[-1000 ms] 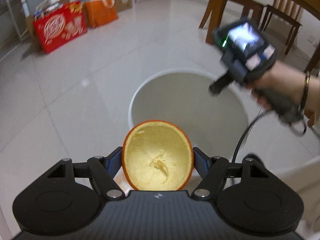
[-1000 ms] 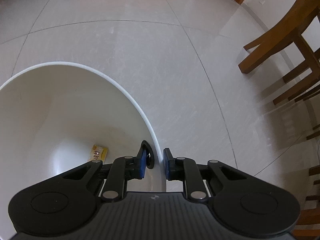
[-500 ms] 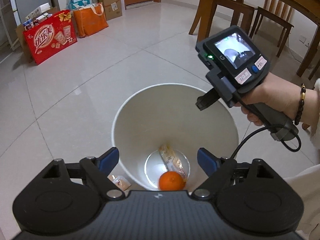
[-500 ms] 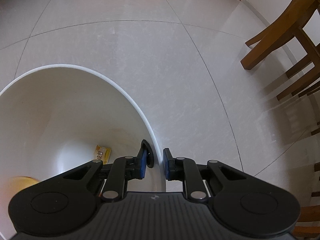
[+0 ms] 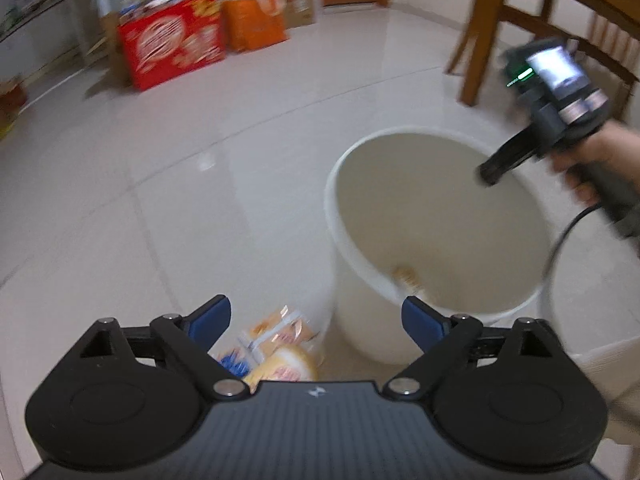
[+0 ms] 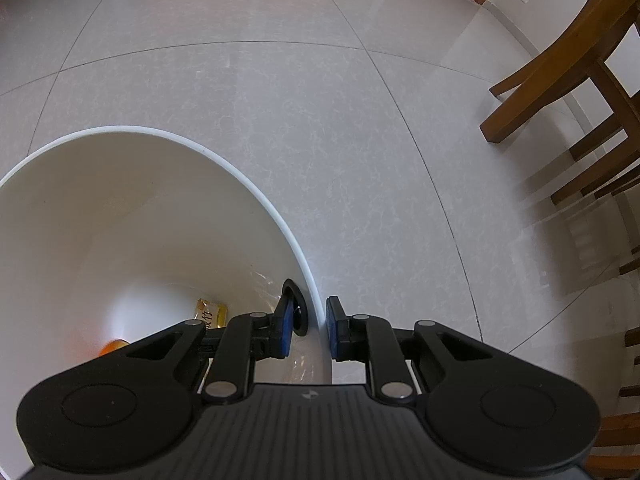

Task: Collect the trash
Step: 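Lower the left tool onto the crumpled white paper and grasp it, then carry the crumpled paper over the bin and open the left tool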

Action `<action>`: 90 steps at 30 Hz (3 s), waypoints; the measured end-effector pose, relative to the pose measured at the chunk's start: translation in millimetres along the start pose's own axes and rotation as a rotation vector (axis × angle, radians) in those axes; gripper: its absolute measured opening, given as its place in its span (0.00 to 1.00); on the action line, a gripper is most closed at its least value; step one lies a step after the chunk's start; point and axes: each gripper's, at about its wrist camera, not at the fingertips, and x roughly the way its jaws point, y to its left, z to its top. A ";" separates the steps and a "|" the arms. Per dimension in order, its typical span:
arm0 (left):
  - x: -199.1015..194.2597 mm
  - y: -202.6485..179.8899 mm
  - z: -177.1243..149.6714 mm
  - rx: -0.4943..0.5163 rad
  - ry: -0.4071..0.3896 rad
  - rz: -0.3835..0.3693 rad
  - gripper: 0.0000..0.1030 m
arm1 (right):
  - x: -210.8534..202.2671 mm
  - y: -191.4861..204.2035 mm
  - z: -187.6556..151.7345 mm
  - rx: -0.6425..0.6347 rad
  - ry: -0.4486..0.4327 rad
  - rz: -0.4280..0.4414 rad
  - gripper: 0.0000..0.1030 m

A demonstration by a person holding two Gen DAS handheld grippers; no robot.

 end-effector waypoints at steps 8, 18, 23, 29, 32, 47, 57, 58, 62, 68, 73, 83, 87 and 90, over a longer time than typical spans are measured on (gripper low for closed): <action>46.7 31.8 -88.1 -0.179 0.084 0.146 0.90 | -1.0 2.1 -0.5 -0.014 -0.005 -0.016 0.21; 112.7 51.9 -176.2 -0.405 0.130 0.293 0.90 | -2.9 7.5 -1.7 -0.035 -0.016 -0.037 0.21; 140.5 63.6 -206.2 -0.511 0.173 0.323 0.89 | -4.6 11.5 -4.1 -0.057 -0.025 -0.051 0.22; 158.7 80.1 -221.8 -0.602 0.170 0.358 0.88 | -4.4 12.6 -3.3 -0.062 -0.028 -0.057 0.22; 164.2 88.9 -225.2 -0.636 0.177 0.364 0.84 | -3.8 14.1 -2.7 -0.065 -0.029 -0.060 0.22; 186.4 95.2 -225.8 -0.670 0.200 0.352 0.58 | -4.0 18.1 -2.9 -0.087 -0.039 -0.081 0.23; 180.0 104.4 -220.9 -0.663 0.199 0.317 0.47 | -2.9 17.5 -3.4 -0.087 -0.040 -0.081 0.23; 179.0 105.4 -220.0 -0.659 0.201 0.313 0.47 | -2.9 17.6 -3.0 -0.085 -0.039 -0.081 0.23; 169.8 109.4 -215.5 -0.618 0.220 0.289 0.47 | -2.4 18.2 -2.1 -0.083 -0.039 -0.081 0.23; 143.2 87.3 -202.2 -0.483 0.262 0.215 0.47 | -2.3 17.7 -0.9 -0.076 -0.038 -0.079 0.23; 108.6 76.6 -178.6 -0.361 0.278 0.123 0.47 | -2.4 17.9 0.0 -0.077 -0.039 -0.080 0.23; 22.6 55.0 -62.7 -0.119 0.165 -0.046 0.47 | -0.1 14.5 -1.4 -0.077 -0.040 -0.078 0.23; 1.2 36.6 -10.8 -0.008 0.092 -0.088 0.47 | -0.7 11.9 -0.8 -0.076 -0.038 -0.071 0.22; -7.8 16.8 21.4 0.050 0.041 -0.137 0.47 | -0.7 10.2 0.4 -0.081 -0.032 -0.065 0.22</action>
